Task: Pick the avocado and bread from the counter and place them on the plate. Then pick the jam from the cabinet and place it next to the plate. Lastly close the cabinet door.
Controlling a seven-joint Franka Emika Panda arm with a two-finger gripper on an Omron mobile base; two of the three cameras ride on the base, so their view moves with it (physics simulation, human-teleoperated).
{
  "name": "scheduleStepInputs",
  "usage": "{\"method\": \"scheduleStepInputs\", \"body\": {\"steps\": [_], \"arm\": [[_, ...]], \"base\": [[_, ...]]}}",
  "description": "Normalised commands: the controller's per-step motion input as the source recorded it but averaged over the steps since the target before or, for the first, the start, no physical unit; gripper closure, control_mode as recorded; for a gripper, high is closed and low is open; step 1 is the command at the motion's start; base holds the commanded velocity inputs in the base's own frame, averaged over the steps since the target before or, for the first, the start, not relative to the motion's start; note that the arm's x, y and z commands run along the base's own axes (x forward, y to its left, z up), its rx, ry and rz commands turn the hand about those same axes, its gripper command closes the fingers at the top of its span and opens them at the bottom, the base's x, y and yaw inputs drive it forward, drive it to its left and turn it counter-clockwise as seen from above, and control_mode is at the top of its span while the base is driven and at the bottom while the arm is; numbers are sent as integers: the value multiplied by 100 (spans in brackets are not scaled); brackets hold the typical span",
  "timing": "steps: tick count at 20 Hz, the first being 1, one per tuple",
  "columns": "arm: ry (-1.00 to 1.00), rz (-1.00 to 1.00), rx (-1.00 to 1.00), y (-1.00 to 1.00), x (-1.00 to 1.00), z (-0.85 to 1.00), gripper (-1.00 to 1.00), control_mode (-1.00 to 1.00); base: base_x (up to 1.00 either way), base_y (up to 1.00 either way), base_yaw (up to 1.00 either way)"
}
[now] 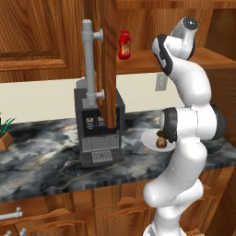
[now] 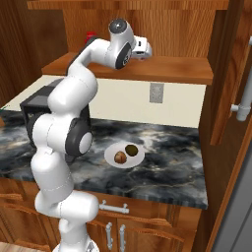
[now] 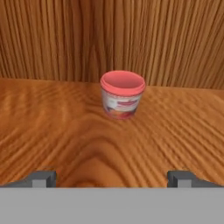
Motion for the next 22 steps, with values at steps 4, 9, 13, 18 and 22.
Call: {"method": "scheduleStepInputs", "body": {"steps": [4, 9, 13, 18, 22], "arm": [[0, 0, 0, -2, 34, -10, -100, -100], [0, 0, 0, -2, 33, -2, -100, -100], [0, 0, 0, -3, 30, 0, -100, -100], [0, 0, 1, -13, 27, 0, -100, -100], [0, 0, 2, -12, 30, 0, -100, -100]], "base": [[0, 0, 0], [0, 0, 0], [0, 0, 0], [0, 0, 0], [0, 0, 0]]}}
